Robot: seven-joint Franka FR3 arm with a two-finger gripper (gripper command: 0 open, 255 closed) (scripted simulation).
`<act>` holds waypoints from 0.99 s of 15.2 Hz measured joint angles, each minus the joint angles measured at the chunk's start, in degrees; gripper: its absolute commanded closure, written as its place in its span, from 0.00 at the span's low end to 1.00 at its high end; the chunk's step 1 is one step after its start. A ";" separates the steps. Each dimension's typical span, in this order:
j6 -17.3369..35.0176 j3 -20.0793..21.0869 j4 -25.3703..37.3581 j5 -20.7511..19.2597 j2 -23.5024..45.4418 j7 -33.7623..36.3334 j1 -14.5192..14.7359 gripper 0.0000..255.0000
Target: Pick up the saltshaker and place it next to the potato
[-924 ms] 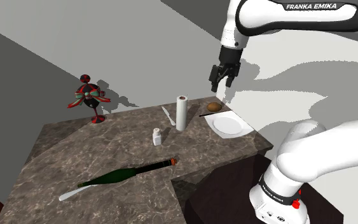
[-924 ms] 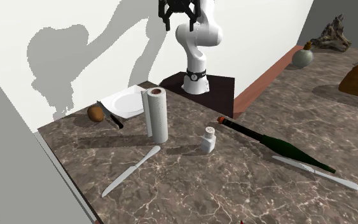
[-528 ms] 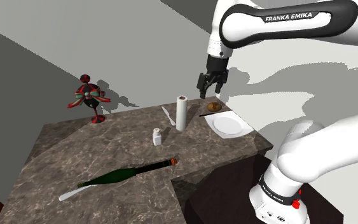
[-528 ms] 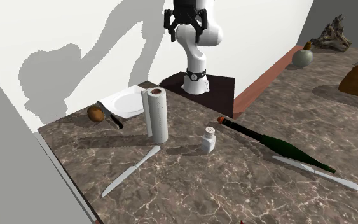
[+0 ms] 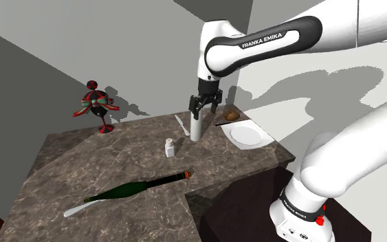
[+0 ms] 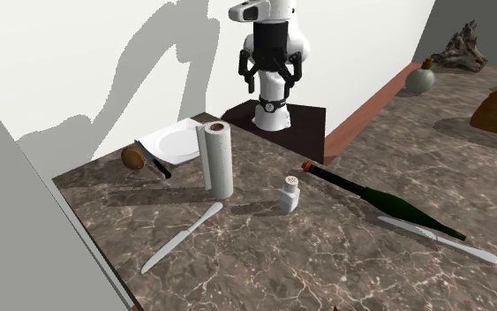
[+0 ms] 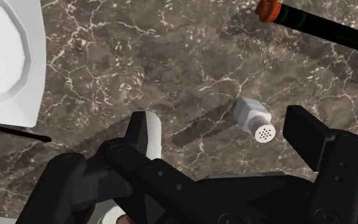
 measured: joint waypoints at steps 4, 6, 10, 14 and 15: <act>4.67 2.32 2.77 -0.26 7.71 3.41 0.60 0.00; 7.06 3.41 4.59 -0.74 12.10 5.26 0.88 0.00; 11.08 5.28 9.41 -2.47 21.40 9.31 1.59 0.00; 14.23 6.15 13.86 -4.74 29.58 12.86 2.47 0.00; 14.74 6.24 14.85 -5.18 31.18 13.54 2.70 0.00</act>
